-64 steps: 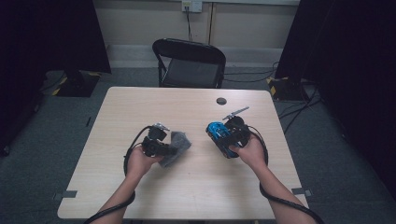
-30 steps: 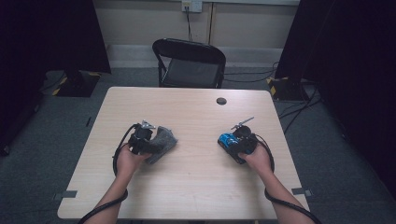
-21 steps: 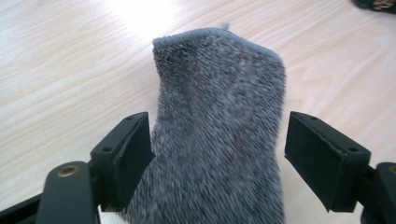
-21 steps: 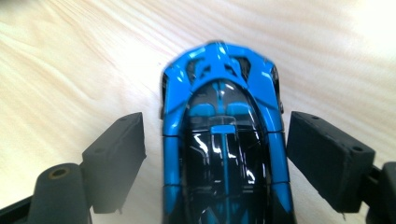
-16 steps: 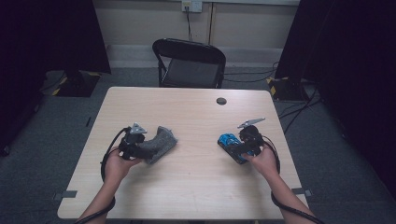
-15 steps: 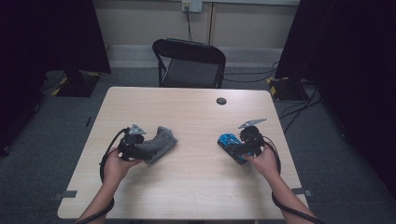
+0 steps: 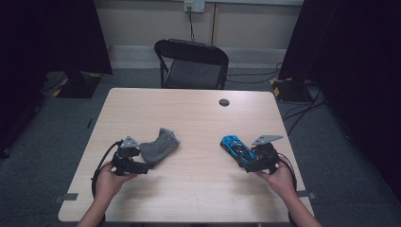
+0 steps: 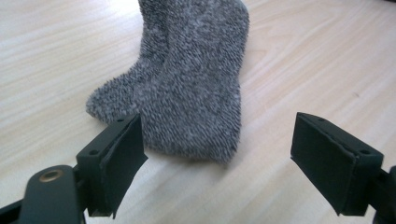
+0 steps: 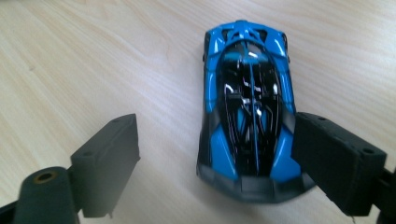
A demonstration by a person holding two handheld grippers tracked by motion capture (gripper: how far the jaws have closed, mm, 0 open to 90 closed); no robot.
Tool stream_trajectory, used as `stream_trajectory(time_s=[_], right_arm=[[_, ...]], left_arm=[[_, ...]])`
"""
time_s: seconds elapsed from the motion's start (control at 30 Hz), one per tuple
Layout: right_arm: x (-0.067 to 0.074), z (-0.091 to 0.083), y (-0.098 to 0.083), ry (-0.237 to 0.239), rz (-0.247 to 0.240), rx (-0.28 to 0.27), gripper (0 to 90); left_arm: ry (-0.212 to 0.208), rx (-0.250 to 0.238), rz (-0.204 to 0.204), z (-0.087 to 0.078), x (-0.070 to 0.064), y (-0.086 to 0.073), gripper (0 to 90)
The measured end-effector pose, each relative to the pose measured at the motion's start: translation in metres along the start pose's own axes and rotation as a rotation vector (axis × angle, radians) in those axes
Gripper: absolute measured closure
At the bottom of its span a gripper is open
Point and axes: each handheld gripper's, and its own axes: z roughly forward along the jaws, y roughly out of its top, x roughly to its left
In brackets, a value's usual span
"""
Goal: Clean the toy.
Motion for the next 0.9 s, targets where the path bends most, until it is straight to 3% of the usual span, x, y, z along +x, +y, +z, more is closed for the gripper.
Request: stream_trajectory(time_s=[0.17, 0.43, 0.57, 0.67, 0.9], right_arm=[[-0.002, -0.006, -0.017, -0.015, 0.004, 0.012, 14.1], [0.001, -0.014, -0.041, -0.018, 0.014, -0.010, 14.6], [0.004, -0.015, -0.051, -0.028, 0.002, 0.002, 14.6], [0.004, -0.014, -0.058, -0.031, 0.000, 0.014, 14.7], [0.004, -0.010, -0.069, -0.036, -0.003, 0.019, 14.8]], left_arm=[[-0.007, 0.014, -0.016, -0.004, 0.002, -0.007, 17.2], [-0.015, 0.020, 0.007, -0.004, -0.002, -0.019, 17.7], [-0.011, 0.018, 0.014, -0.005, -0.003, -0.020, 17.5], [0.015, 0.007, 0.031, -0.005, -0.002, -0.027, 17.4], [0.015, 0.003, -0.001, -0.007, 0.004, -0.036, 17.4]])
